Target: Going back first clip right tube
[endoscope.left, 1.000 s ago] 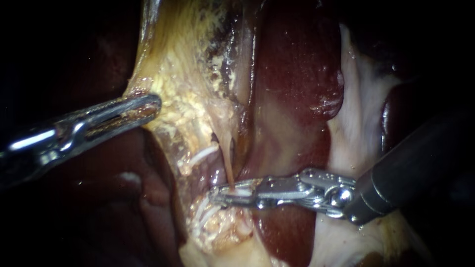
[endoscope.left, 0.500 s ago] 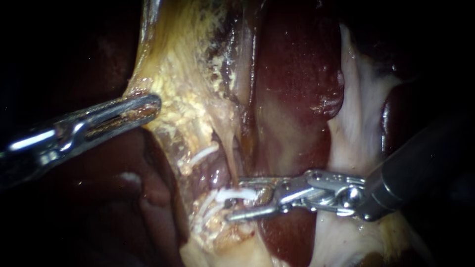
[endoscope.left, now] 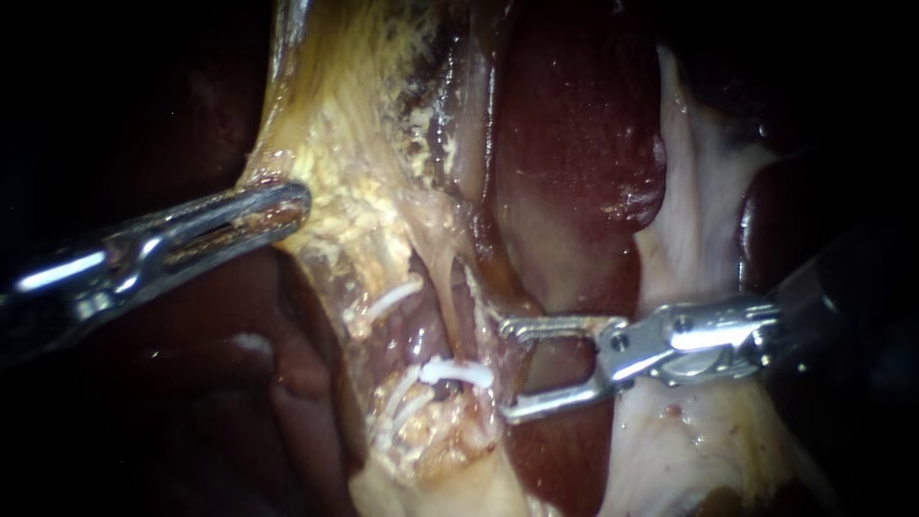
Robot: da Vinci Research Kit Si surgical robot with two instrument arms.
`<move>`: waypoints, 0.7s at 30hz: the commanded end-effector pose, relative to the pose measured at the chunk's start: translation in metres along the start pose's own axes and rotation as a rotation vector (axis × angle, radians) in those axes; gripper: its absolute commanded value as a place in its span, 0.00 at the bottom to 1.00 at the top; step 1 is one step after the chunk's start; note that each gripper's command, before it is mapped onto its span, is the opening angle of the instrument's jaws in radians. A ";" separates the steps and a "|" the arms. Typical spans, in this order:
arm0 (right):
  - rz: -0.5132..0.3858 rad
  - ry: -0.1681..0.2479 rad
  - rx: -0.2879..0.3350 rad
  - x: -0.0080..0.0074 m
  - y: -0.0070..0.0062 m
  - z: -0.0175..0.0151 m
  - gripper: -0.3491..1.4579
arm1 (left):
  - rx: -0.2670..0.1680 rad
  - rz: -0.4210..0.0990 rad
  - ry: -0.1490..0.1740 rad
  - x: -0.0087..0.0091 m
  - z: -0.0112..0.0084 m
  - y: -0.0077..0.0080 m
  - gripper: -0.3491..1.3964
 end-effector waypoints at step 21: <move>-0.057 0.030 -0.027 0.0039 0.0006 -0.0038 0.52 | -0.018 0.020 0.017 0.0037 0.0042 0.0018 0.00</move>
